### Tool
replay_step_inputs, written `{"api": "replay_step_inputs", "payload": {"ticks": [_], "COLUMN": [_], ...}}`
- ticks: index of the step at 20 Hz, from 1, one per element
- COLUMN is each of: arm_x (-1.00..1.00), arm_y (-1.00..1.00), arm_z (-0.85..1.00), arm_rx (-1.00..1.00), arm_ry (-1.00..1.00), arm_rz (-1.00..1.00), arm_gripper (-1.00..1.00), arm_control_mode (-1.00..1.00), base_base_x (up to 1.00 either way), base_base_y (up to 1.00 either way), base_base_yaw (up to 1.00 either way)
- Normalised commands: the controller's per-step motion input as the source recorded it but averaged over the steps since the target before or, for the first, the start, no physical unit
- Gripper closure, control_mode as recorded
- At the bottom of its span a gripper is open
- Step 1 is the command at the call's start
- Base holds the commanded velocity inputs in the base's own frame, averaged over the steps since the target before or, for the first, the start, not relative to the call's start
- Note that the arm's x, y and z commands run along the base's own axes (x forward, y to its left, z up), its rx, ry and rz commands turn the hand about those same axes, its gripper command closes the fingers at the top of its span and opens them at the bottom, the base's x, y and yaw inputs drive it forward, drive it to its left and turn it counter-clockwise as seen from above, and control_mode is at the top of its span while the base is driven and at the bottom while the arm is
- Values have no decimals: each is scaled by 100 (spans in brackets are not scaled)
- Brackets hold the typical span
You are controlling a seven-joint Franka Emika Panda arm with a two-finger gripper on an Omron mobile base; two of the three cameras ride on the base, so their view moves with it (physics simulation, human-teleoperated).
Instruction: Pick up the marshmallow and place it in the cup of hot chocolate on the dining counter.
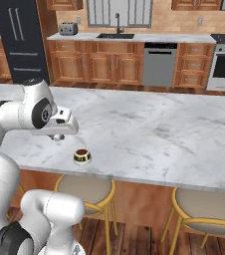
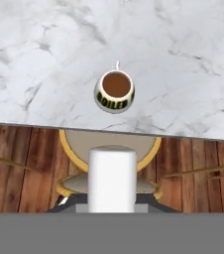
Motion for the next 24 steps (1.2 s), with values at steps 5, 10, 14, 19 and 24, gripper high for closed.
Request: {"api": "replay_step_inputs", "payload": {"ticks": [5,10,14,19,24], "arm_x": [52,44,18,10,37], "arm_y": [0,0,0,-4,-5], "arm_z": [-27,-28,-25,-23,-28], "arm_rx": [12,9,-1,-9,-7], "arm_ry": [4,9,10,6,4], "arm_rz": [0,0,0,0,0], "arm_gripper": [100,100,100,100,100], "arm_control_mode": [-100,-100,-100,-100,-100], "base_base_x": [0,0,0,0,0], "base_base_y": [0,0,0,0,0], "base_base_yaw": [0,0,0,0,0]}}
